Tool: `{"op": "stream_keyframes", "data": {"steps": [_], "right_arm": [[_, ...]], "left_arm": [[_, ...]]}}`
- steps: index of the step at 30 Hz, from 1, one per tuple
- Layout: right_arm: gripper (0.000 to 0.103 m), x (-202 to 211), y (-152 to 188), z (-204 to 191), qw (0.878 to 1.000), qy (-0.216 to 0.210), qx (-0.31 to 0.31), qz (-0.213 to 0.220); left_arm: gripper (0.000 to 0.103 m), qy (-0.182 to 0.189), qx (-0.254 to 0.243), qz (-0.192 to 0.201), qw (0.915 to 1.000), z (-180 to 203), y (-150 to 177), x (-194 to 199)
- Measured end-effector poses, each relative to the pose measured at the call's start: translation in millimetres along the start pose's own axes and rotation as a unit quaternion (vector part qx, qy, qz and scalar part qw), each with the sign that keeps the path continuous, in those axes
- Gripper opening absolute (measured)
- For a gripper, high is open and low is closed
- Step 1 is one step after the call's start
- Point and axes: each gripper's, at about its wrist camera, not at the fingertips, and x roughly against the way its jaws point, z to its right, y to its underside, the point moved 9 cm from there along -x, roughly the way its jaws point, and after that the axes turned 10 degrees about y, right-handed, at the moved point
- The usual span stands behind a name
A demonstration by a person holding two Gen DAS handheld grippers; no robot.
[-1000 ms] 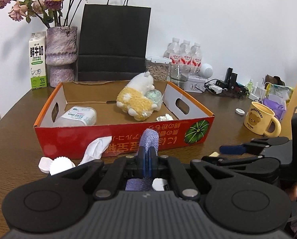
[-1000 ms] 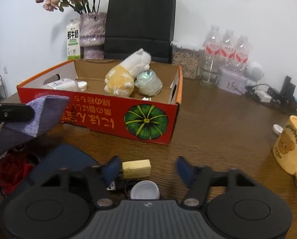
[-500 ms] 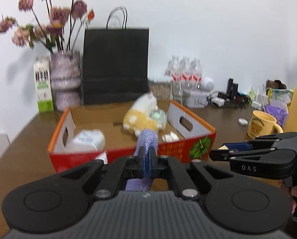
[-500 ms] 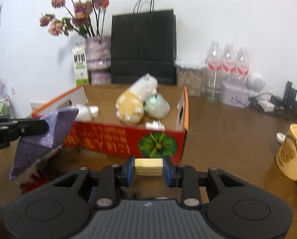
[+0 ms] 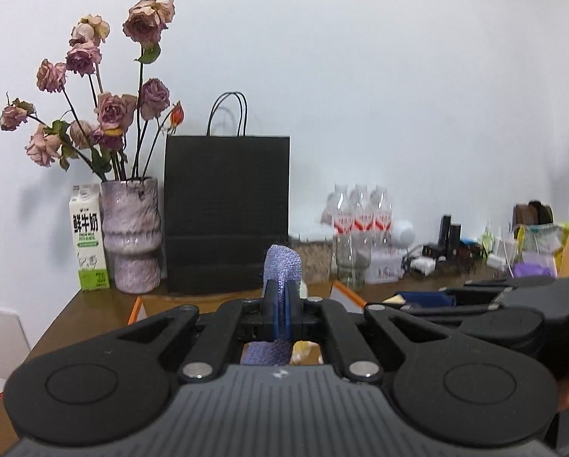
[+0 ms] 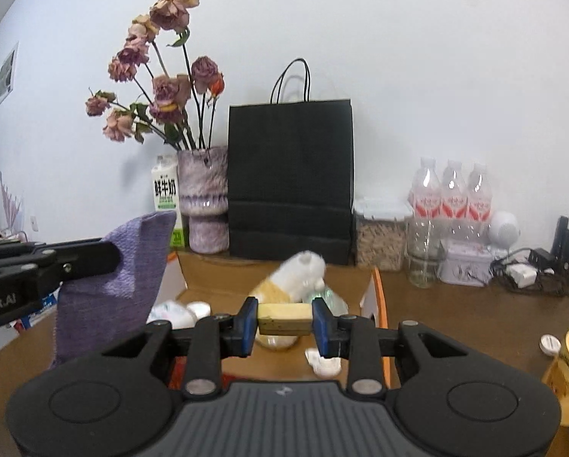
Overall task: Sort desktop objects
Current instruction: 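Carry cloth and sponge into the box and open both tools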
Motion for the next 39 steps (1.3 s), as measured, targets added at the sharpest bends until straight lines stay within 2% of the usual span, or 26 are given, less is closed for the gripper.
{"op": "stream_keyframes", "data": {"steps": [6, 13, 18, 24, 33, 36, 37, 38, 39], "right_arm": [[0.029, -19, -10, -10, 1.000, 0.001, 0.000, 0.004], [0.029, -58, -7, -11, 1.000, 0.018, 0.011, -0.009], [0.029, -92, 11, -7, 0.999, 0.027, 0.013, -0.038], [0.029, -114, 39, -8, 0.997, 0.025, 0.014, -0.075], [0.029, -118, 52, -14, 0.995, 0.023, 0.027, -0.090], [0.029, -116, 51, -14, 0.995, 0.025, 0.030, -0.087], [0.037, -116, 51, -15, 0.995, 0.026, 0.032, -0.088], [0.054, -115, 50, -15, 0.995, 0.026, 0.030, -0.087], [0.056, -114, 49, -12, 0.995, 0.039, 0.030, -0.084]], "left_arm": [[0.004, -0.006, -0.008, 0.013, 0.9999, -9, -15, -19], [0.004, -0.035, -0.028, 0.007, 0.9990, -28, -8, -54], [0.004, -0.059, -0.060, -0.022, 0.9962, -36, 19, -84], [0.004, -0.042, -0.057, -0.083, 0.9940, -38, 62, -111], [0.005, -0.043, -0.038, -0.107, 0.9926, -45, 79, -117], [0.011, -0.051, -0.034, -0.113, 0.9917, -47, 80, -116], [0.020, -0.053, -0.035, -0.115, 0.9914, -47, 80, -117], [0.030, -0.059, -0.036, -0.115, 0.9910, -48, 79, -115], [0.035, -0.072, -0.037, -0.111, 0.9905, -51, 77, -114]]}}
